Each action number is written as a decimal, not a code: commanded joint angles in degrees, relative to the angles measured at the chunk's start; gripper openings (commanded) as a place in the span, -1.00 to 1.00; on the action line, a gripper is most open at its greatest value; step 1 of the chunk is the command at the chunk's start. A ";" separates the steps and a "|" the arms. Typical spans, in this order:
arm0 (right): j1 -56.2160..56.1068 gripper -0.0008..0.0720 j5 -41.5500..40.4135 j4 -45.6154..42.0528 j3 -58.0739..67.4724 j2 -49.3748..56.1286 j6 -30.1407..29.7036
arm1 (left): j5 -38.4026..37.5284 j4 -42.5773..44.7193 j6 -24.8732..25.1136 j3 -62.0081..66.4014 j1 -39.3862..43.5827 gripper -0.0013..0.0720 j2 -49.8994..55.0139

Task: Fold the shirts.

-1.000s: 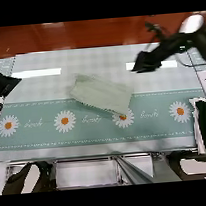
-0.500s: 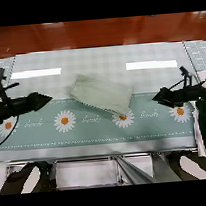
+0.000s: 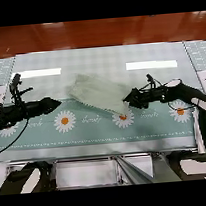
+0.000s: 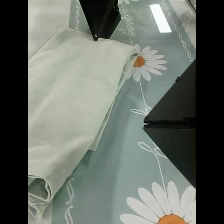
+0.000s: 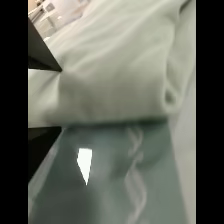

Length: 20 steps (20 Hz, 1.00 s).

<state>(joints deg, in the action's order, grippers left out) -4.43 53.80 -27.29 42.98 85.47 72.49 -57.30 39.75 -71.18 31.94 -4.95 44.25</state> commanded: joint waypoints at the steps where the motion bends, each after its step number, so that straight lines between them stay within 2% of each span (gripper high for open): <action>1: -5.29 0.12 0.11 1.84 6.36 4.20 0.26 | 0.39 0.02 0.00 -0.17 0.24 -0.92 0.04; 2: -6.16 -0.10 0.39 1.84 8.17 4.17 1.03 | 0.42 0.02 0.00 -0.17 0.24 -0.92 0.04; 3: -6.80 -0.57 1.62 1.64 10.16 4.17 0.76 | 0.44 0.02 0.00 -0.17 0.22 -0.92 0.04; 4: -7.26 -0.89 3.26 1.55 12.55 4.17 -1.01 | 0.42 0.02 0.00 -0.17 0.24 -0.92 0.04; 6: -8.15 -0.89 6.97 -0.46 19.69 4.15 -1.11 | 0.46 0.02 0.00 -0.17 0.22 -0.92 0.04; 7: -8.63 -0.89 8.17 -3.48 24.63 4.17 0.63 | 0.76 0.02 0.00 -0.17 0.24 -0.92 0.04; 10: -9.31 -0.90 12.66 -19.19 42.01 4.17 11.54 | 1.90 0.02 -0.02 -0.17 0.22 -0.92 0.04; 14: -7.32 -0.90 25.92 -33.66 63.06 4.17 18.45 | 2.25 -0.02 -0.22 -0.17 0.24 -0.92 0.04; 17: -2.01 -0.90 35.63 -37.03 74.38 3.89 20.22 | 2.23 -0.87 -2.14 -0.17 0.26 -0.92 0.02; 20: 6.97 -0.90 40.28 -37.22 75.73 0.02 21.49 | 1.27 -2.12 -2.14 -0.11 0.26 -0.92 0.02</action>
<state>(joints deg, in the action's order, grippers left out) -4.08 86.50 -61.06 113.71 87.90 91.44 -55.24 38.72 -72.86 31.77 -4.69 44.27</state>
